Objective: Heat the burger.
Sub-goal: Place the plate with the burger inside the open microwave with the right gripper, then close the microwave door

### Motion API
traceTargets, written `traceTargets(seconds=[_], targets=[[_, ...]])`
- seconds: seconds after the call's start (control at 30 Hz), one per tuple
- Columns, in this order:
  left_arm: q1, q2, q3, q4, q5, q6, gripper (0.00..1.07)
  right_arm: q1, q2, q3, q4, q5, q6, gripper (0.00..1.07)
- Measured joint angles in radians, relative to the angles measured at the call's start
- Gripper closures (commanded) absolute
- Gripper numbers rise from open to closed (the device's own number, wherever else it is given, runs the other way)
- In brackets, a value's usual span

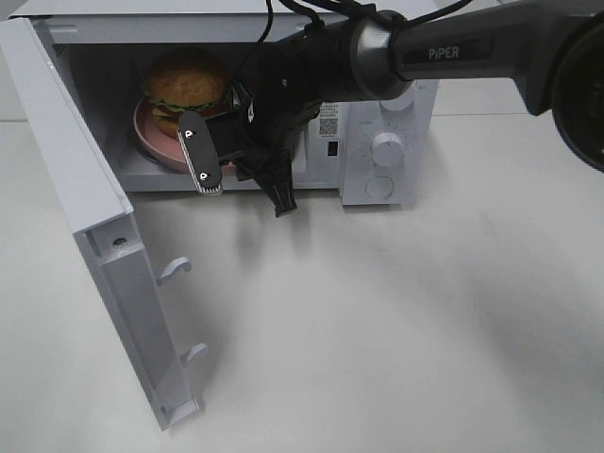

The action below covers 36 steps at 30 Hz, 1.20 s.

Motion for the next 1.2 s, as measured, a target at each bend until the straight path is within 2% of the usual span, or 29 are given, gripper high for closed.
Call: traceTargets(seconds=[0.13,0.4,0.6,0.67,0.77,0.83,1.1,1.2], targets=[[0.0,0.0,0.0,0.0,0.0,0.0,0.07,0.0,0.028,-0.048,0.0,0.004,0.0,1.07],[0.0,0.0,0.0,0.0,0.0,0.0,0.07,0.0,0.034,-0.056,0.0,-0.006,-0.001,1.01],[0.0,0.0,0.0,0.0,0.0,0.0,0.07,-0.005,0.034,-0.061,0.003,-0.032,-0.001,0.89],[0.0,0.0,0.0,0.0,0.0,0.0,0.07,-0.009,0.034,-0.071,0.003,-0.054,0.001,0.79],[0.0,0.0,0.0,0.0,0.0,0.0,0.07,-0.01,0.034,-0.071,0.003,-0.056,0.004,0.76],[0.0,0.0,0.0,0.0,0.0,0.0,0.07,-0.011,0.034,-0.072,0.003,-0.05,0.005,0.67],[0.0,0.0,0.0,0.0,0.0,0.0,0.07,-0.011,0.021,-0.06,0.006,-0.042,0.007,0.62],[0.0,0.0,0.0,0.0,0.0,0.0,0.07,-0.011,-0.015,-0.011,0.007,-0.063,0.008,0.57]])
